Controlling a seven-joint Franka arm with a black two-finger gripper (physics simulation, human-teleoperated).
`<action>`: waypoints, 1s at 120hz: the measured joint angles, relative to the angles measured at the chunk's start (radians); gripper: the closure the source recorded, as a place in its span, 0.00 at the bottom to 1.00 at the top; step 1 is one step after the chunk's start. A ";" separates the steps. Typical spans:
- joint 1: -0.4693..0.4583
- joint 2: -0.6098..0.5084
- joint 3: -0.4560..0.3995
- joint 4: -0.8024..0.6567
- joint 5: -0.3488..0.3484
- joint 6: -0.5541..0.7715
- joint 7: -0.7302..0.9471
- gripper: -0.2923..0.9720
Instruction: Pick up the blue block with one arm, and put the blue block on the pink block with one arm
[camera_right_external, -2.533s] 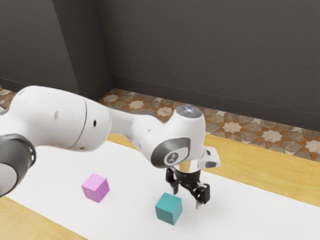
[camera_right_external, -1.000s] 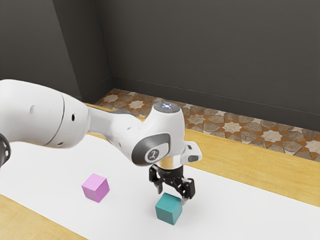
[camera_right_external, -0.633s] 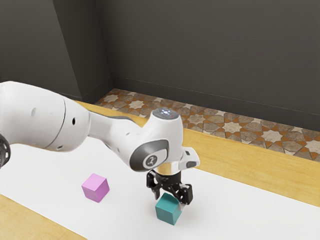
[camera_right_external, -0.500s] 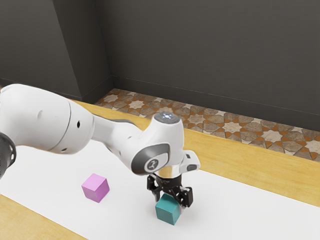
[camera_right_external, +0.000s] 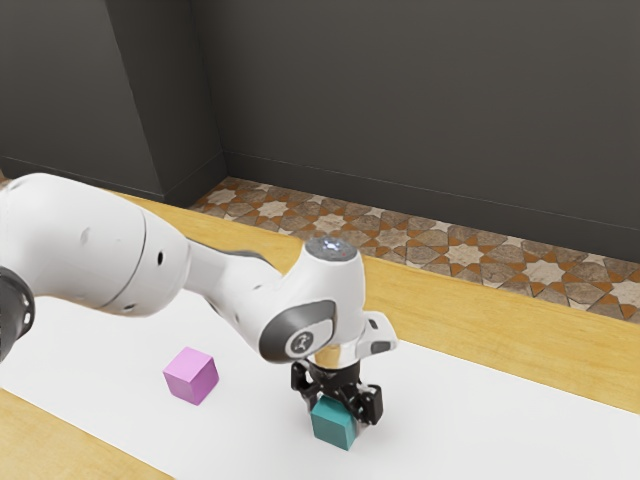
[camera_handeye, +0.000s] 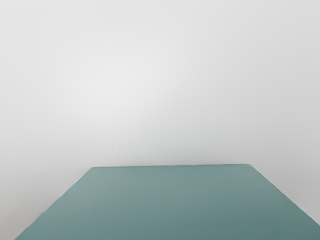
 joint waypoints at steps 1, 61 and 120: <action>0.000 0.001 0.000 0.000 0.000 0.001 0.000 0.25; 0.000 0.008 0.000 0.004 0.007 0.033 -0.010 0.43; 0.133 -0.230 0.003 0.012 0.105 -0.063 -0.033 0.50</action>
